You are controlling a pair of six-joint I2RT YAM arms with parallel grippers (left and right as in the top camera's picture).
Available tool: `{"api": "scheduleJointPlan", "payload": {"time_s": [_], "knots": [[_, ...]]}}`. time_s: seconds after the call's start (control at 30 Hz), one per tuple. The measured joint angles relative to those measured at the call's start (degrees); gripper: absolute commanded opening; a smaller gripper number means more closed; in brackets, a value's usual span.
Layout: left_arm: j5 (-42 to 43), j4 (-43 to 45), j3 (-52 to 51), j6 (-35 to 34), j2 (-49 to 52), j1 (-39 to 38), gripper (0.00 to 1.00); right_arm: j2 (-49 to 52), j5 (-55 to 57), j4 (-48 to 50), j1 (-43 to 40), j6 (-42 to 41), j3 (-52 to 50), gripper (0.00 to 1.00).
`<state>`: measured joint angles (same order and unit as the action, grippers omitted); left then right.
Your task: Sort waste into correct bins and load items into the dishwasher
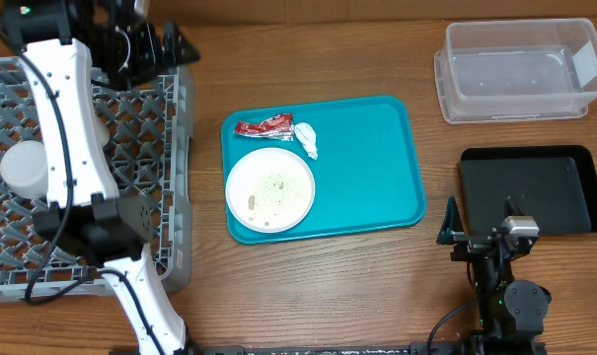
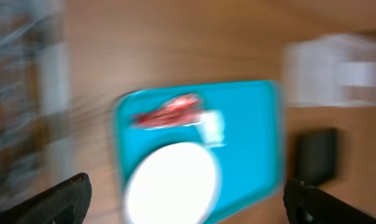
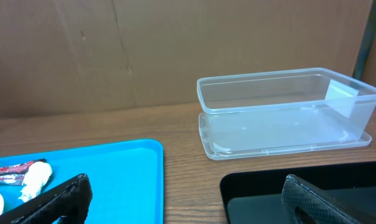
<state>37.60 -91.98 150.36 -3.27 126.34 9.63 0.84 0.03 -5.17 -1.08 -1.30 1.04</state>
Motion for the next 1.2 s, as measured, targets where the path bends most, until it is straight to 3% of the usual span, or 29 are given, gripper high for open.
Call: {"api": "scheduleJointPlan", "payload": {"time_s": [0.23, 0.5, 0.6, 0.73, 0.97, 1.2], "knots": [[11.5, -1.0, 1.4, 0.3, -5.6, -10.7, 1.0, 0.0, 0.0, 0.0, 0.0, 0.0, 0.0, 1.0], [8.2, 0.4, 1.1, 0.3, -5.0, -27.5, 1.0, 0.0, 0.0, 0.0, 0.0, 0.0, 0.0, 1.0], [1.5, 0.5, 1.1, 0.4, -4.8, -32.6, 1.0, 0.0, 0.0, 0.0, 0.0, 0.0, 0.0, 1.0], [-13.9, -0.5, 1.1, -2.0, -4.5, -37.4, 1.0, 0.0, 0.0, 0.0, 0.0, 0.0, 0.0, 1.0], [-43.1, -4.7, 1.1, -12.9, -4.5, -34.5, 1.0, 0.0, 0.0, 0.0, 0.0, 0.0, 0.0, 1.0], [-47.8, -4.7, 1.1, -17.2, -4.4, -22.3, 1.0, 0.0, 0.0, 0.0, 0.0, 0.0, 0.0, 1.0]]}}
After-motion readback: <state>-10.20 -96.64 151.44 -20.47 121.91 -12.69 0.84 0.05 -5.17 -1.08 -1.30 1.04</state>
